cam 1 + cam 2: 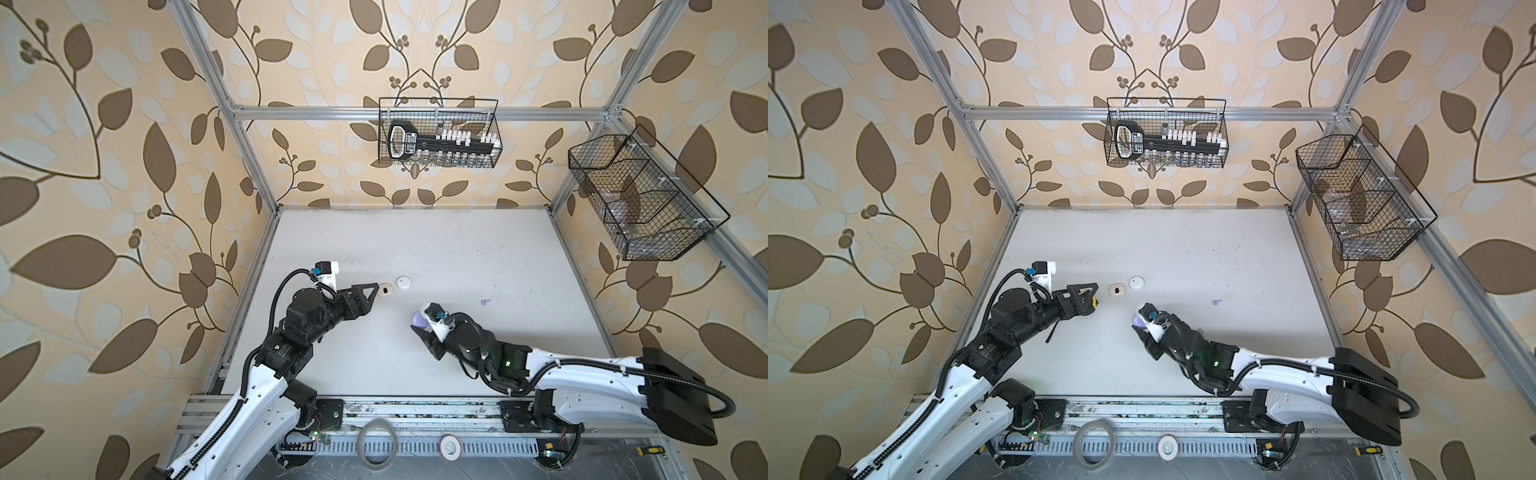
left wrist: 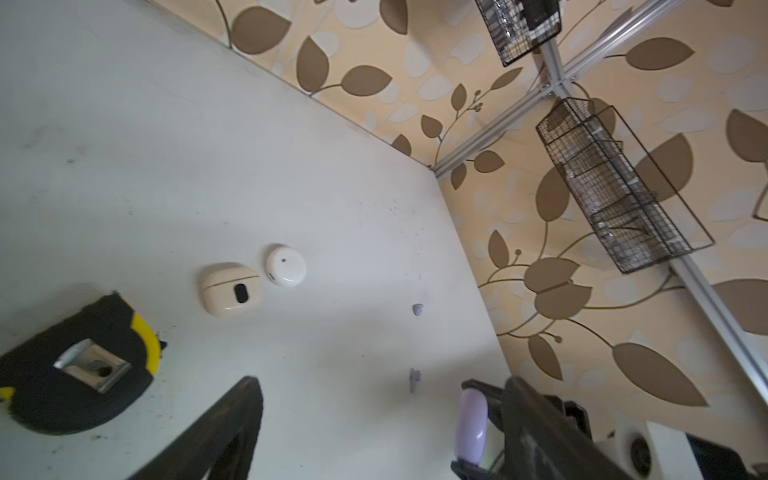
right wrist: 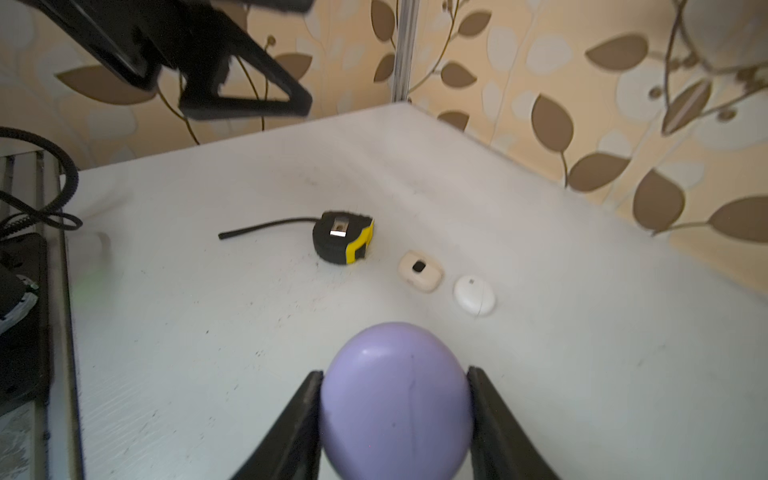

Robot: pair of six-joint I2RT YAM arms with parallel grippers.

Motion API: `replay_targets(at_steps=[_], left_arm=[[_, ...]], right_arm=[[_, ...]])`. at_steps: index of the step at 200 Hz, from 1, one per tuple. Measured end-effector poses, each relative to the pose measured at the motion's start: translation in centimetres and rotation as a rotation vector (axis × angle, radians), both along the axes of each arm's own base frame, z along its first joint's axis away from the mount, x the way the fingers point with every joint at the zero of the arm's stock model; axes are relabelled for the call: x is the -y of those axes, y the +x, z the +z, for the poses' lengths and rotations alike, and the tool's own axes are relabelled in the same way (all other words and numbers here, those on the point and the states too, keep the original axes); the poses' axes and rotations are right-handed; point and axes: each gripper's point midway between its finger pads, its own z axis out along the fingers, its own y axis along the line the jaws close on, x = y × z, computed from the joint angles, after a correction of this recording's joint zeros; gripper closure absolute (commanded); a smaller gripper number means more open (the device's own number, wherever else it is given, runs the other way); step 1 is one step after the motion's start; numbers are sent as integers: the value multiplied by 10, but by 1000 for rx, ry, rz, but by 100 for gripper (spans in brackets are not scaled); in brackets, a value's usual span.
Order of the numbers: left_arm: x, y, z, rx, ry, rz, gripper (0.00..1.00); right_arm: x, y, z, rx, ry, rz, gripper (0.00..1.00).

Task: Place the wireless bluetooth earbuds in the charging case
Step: 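Lift the lavender case with the right gripper while the left gripper reaches toward it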

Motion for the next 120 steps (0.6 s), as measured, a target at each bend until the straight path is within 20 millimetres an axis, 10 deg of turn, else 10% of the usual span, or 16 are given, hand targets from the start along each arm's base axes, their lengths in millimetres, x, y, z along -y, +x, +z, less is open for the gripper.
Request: replay_targets(at_steps=[57,120], left_arm=[[30,-22,65,133,-77,-231,12],[70,-38,78,201,-24,-458,20]], right_arm=[[13,9,100,372,8,101,77],[-5,-17,107,497,-103,239,76]])
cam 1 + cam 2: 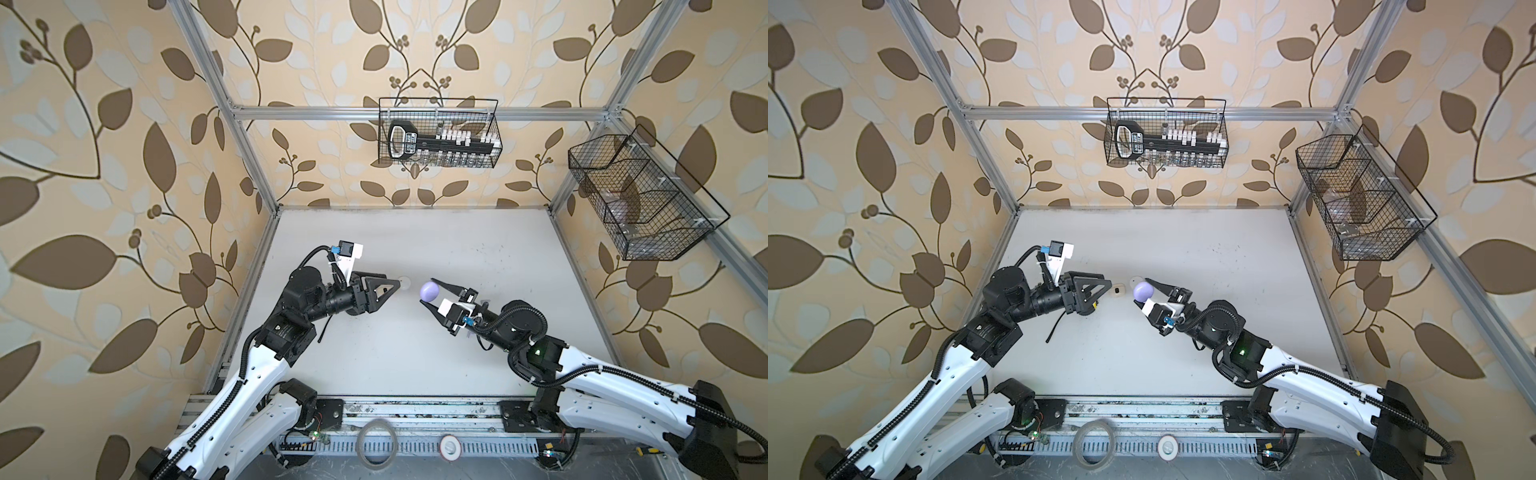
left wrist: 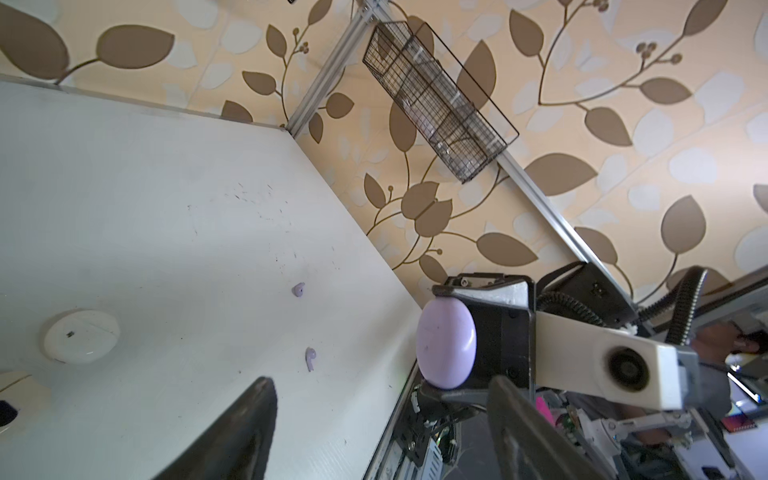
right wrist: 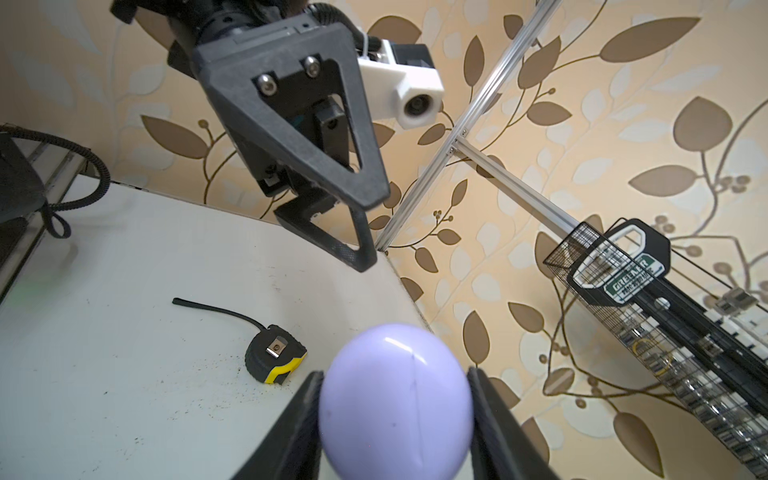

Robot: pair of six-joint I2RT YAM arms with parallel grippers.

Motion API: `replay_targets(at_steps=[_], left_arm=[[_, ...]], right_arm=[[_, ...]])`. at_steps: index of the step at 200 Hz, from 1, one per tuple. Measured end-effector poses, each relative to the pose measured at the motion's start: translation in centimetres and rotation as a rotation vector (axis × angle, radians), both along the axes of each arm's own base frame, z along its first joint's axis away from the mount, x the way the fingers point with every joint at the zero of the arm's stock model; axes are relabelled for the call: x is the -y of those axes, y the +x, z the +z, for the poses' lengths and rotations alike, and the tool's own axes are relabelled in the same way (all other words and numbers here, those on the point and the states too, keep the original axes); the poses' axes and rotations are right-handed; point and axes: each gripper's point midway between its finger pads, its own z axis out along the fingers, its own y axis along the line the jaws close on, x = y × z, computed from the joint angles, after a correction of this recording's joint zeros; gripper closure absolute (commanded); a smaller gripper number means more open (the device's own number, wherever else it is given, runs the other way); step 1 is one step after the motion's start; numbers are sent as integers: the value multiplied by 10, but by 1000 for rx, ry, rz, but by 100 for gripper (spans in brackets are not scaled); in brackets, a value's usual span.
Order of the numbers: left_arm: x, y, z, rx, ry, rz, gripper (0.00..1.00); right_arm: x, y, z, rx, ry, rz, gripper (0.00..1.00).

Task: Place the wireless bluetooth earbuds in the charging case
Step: 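Lift the lavender case with the right gripper while the left gripper reaches toward it, then close the left gripper on the lavender case held by the right gripper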

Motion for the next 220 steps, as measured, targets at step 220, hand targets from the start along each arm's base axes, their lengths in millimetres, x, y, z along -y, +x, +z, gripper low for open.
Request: replay_targets(at_steps=[220], left_arm=[[29,-9,-15,78,135,-55,51]], right_arm=[[-23,10,8,50,-68,-66,80]])
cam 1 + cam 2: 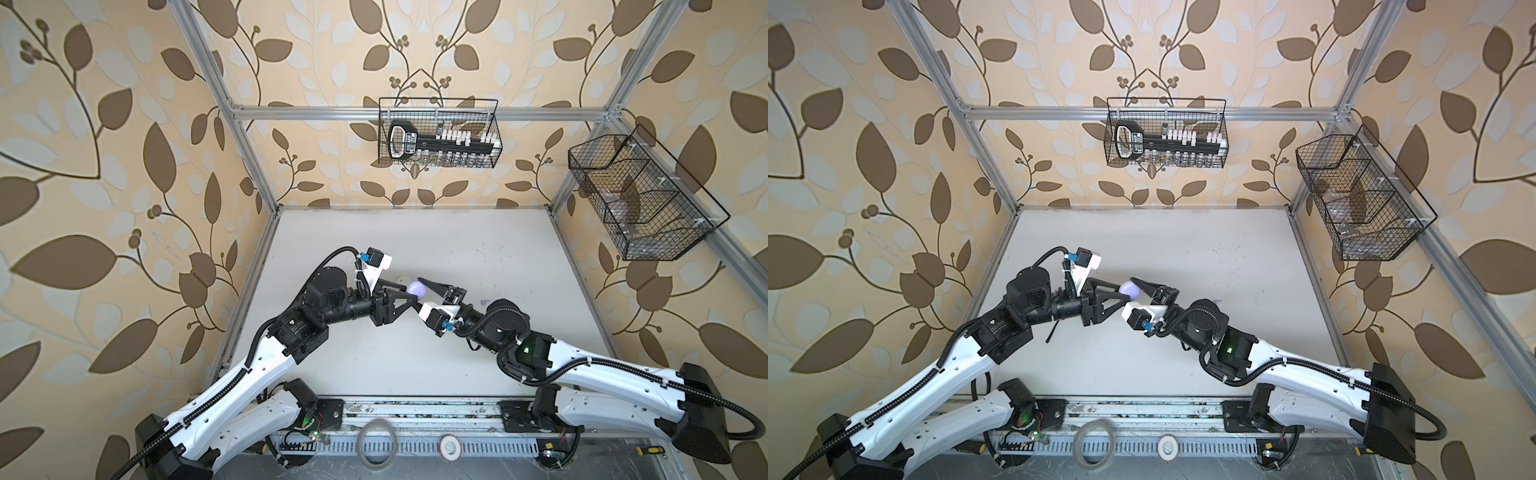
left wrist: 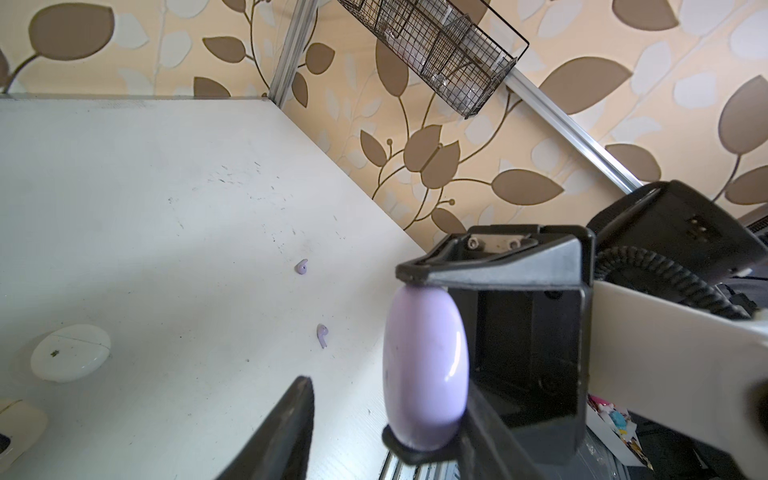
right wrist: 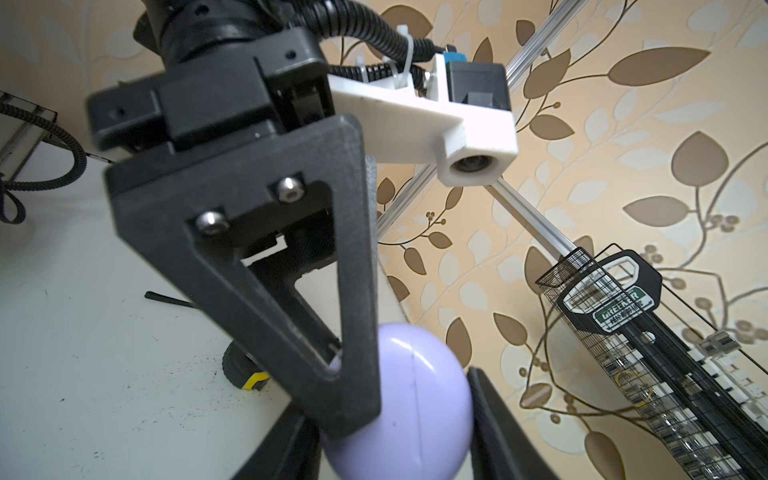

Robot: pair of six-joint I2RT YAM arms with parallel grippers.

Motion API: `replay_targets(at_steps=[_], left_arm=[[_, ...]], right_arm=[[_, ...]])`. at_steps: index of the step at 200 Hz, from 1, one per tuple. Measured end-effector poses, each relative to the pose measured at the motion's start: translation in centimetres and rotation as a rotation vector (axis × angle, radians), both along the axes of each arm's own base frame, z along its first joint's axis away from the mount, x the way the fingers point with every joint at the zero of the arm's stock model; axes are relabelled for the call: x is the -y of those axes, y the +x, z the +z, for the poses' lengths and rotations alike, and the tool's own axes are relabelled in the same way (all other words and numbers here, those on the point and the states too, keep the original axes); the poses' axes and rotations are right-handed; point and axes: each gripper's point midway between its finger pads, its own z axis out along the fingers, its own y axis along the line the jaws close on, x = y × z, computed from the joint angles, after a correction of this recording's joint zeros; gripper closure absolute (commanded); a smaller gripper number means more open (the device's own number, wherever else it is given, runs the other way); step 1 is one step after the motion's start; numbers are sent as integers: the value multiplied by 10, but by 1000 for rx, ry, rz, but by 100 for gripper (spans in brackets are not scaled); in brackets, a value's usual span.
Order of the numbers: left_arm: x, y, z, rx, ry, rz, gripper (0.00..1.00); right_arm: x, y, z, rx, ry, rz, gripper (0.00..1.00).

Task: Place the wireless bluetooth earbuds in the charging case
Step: 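Close the left gripper on the lavender case held by the right gripper, then open the right gripper and withdraw it while the left gripper holds the case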

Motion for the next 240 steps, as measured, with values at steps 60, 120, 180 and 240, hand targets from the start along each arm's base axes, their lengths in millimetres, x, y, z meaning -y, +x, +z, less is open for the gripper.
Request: replay_targets(at_steps=[60,120,180,240], left_arm=[[6,3,-3,-6,2,-12,61],[10,1,2,16,-13,-41,97],[9,-3,5,108,0,-64,100],[5,-10,-34,309,144,-135,100]], right_arm=[[-2,2,-6,-5,-20,-10,80],[-2,3,-4,-10,-17,-16,74],[3,-8,4,-62,26,26,36],[34,-34,58,-90,240,121,48]])
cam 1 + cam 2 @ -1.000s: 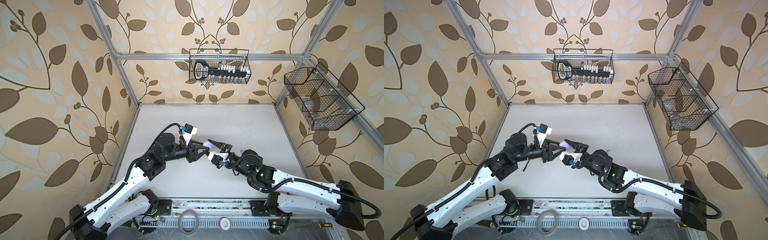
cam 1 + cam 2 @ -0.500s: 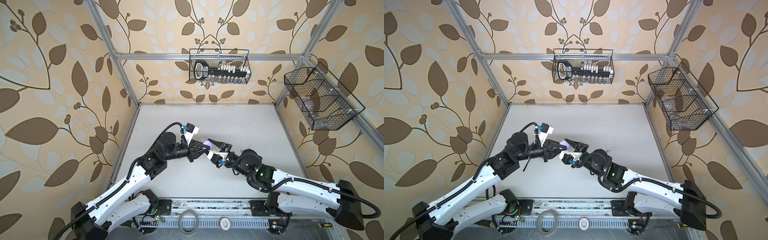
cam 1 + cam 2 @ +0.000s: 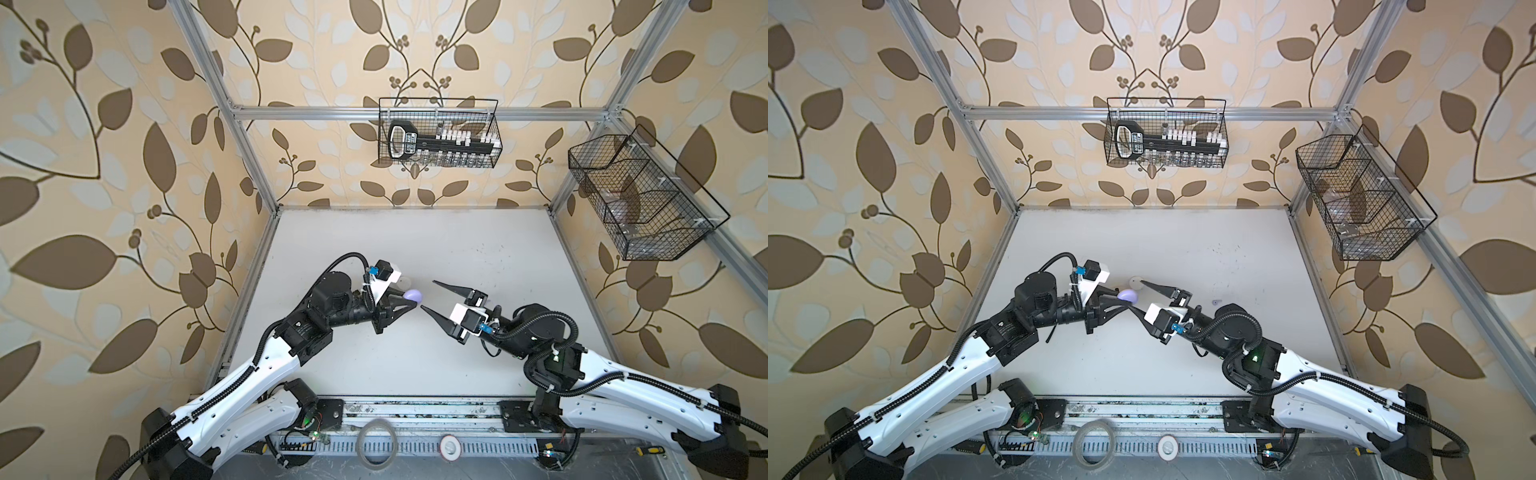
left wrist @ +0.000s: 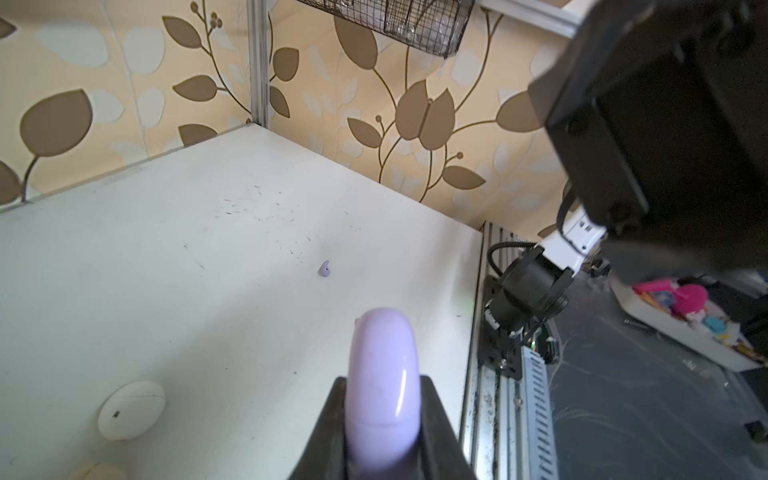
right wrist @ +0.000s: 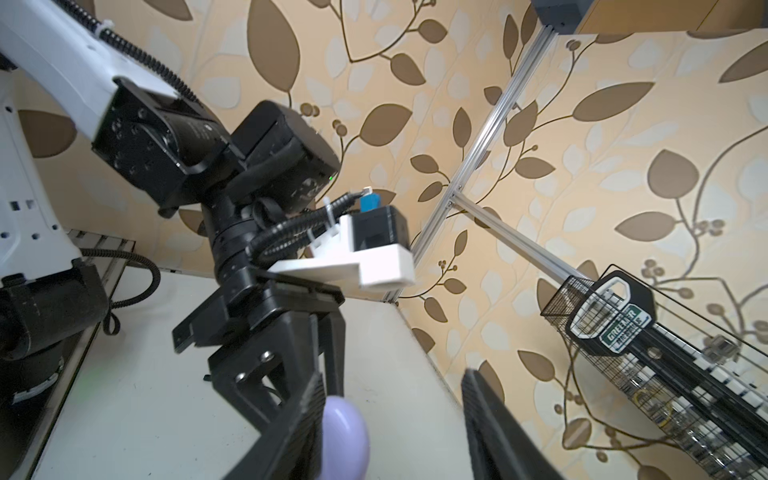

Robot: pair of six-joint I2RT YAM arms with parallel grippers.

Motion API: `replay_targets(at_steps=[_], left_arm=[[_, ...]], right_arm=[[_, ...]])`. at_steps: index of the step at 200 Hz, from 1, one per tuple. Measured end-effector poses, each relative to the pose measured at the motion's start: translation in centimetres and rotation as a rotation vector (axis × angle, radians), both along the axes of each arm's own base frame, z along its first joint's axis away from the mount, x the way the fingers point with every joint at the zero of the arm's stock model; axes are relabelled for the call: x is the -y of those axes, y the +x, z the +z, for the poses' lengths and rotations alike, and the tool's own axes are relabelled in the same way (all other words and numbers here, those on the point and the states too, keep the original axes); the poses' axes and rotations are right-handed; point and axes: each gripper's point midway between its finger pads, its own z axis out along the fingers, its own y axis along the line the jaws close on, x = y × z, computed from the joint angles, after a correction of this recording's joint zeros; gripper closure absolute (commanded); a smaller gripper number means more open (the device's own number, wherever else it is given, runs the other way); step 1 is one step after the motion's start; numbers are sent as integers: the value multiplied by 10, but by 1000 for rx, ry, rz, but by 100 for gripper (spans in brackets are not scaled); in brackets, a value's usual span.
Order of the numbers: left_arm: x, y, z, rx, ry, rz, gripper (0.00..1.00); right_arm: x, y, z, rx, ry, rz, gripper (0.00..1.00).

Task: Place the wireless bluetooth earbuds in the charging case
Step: 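Open the right gripper and withdraw it while the left gripper holds the case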

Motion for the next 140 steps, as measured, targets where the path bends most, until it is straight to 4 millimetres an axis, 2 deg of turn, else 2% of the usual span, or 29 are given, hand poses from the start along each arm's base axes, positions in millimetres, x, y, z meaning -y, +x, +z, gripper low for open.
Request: replay_targets(at_steps=[26,73,105,140], left_arm=[[-1,-4,-6,41,22,-23,100],[-7,-16,10,124,-11,-51,100],[-5,-22,11,121,-21,-82,100],[-5,-24,12,124,-23,-88,100]], right_arm=[[-1,7,-9,-37,-11,9,47],[-18,5,-36,-88,-86,67,46],[-26,8,-52,-117,-129,83,47],[-31,12,-59,-138,-137,82,54]])
